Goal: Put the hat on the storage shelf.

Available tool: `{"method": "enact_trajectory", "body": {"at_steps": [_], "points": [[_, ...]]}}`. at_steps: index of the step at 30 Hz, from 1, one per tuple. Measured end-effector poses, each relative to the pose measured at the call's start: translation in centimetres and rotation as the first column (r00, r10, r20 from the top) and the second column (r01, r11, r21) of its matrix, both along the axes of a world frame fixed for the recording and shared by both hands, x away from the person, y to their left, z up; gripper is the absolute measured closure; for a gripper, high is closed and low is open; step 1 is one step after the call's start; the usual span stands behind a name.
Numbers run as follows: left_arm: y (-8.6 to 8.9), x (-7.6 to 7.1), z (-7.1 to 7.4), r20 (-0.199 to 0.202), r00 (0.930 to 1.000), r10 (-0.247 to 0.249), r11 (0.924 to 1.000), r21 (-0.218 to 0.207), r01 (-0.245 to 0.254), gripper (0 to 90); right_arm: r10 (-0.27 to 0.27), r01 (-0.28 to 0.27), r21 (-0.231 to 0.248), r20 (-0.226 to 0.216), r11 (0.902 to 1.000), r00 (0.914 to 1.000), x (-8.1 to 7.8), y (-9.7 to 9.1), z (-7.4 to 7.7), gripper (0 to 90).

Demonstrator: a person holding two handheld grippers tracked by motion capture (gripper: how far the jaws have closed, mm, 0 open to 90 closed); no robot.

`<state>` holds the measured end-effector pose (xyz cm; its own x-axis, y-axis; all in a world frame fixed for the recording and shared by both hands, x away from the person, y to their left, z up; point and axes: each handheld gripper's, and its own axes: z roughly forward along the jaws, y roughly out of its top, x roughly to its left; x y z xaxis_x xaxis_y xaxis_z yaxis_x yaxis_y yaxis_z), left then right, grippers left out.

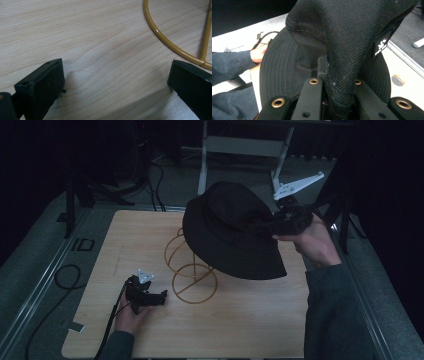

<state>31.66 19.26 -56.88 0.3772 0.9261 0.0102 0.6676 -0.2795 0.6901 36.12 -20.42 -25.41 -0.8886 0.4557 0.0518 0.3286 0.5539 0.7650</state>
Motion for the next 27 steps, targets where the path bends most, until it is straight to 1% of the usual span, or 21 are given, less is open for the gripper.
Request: {"method": "enact_trajectory", "body": {"at_steps": [3, 6, 11, 17, 23, 27], "points": [[0.0, 0.0, 0.0, 0.0, 1.0, 0.0, 1.0, 0.0, 0.0, 1.3, 0.006, -0.006, 0.003, -0.014, 1.0, 0.9999, 0.1, 0.9, -0.2, 87.5], [0.0, 0.0, 0.0, 0.0, 1.0, 0.0, 1.0, 0.0, 0.0, 1.3, 0.017, -0.017, -0.016, -0.011, 0.9997, 0.9998, 0.2, 1.8, -0.4, 87.5], [0.0, 0.0, 0.0, 0.0, 1.0, -0.001, 1.0, 0.0, 0.001, 1.3, 0.041, -0.041, -0.021, -0.008, 0.9989, 0.9991, 0.1, 3.3, -0.7, 87.5], [0.0, 0.0, 0.0, 0.0, 1.0, -0.001, 1.0, 0.0, 0.001, 1.3, 0.066, -0.066, -0.011, -0.009, 0.9978, 0.9978, 0.0, 4.8, -1.2, 87.1], [0.0, 0.0, 0.0, 0.001, 1.0, -0.002, 1.0, 0.002, 0.002, 1.3, 0.08, -0.08, -0.014, -0.011, 0.9967, 0.9968, 0.0, 6.1, -1.7, 86.6], [0.0, 0.0, 0.0, 0.001, 1.0, -0.002, 1.0, 0.002, 0.002, 1.3, 0.084, -0.084, -0.022, -0.012, 0.9962, 0.9964, 0.0, 6.7, -2.0, 86.7]]}}
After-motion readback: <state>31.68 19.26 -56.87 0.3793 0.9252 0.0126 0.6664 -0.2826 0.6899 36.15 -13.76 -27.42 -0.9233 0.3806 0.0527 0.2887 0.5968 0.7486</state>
